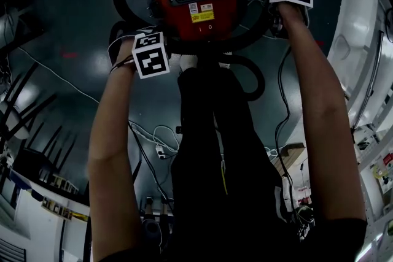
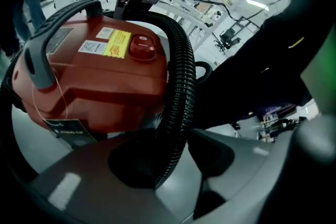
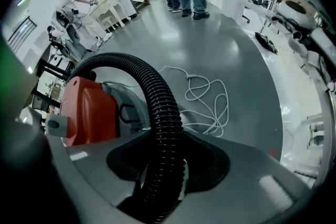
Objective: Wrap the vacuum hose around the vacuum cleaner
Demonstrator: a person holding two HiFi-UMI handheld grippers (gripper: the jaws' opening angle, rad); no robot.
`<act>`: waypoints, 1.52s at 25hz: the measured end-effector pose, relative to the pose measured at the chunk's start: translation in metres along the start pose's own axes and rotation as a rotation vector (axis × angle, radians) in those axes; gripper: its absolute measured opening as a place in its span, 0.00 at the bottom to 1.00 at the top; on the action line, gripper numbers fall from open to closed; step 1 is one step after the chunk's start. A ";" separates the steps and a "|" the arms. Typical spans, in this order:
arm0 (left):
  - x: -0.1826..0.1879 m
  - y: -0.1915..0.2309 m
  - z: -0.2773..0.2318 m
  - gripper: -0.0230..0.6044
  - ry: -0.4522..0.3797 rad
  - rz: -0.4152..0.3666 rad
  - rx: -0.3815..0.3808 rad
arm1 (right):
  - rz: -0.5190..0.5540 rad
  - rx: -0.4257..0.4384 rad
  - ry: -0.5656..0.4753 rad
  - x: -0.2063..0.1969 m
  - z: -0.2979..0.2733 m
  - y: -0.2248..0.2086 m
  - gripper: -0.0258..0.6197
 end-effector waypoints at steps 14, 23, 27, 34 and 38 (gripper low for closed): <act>-0.021 -0.008 -0.017 0.50 0.024 -0.022 0.036 | -0.131 0.025 0.060 -0.044 -0.031 -0.007 0.31; -0.011 -0.017 -0.025 0.54 0.080 -0.101 0.020 | -0.164 -0.050 0.044 -0.037 -0.024 -0.003 0.31; 0.001 -0.009 -0.018 0.60 -0.012 0.064 0.000 | -0.181 -0.094 0.046 -0.036 -0.021 -0.003 0.31; 0.023 -0.015 -0.014 0.59 -0.045 0.066 -0.039 | -0.252 -0.076 0.055 -0.046 -0.029 0.006 0.31; 0.028 -0.025 -0.019 0.57 0.004 0.025 -0.036 | -0.235 -0.044 0.066 -0.048 -0.030 0.011 0.32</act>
Point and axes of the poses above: the fingertips, and each gripper's own axes: z backward along the fingers, y to its left, x out of its top, the point moved 7 cm from there along z, backward along the fingers, and after that the axes turned 9 degrees about x, right-handed, at the moved point
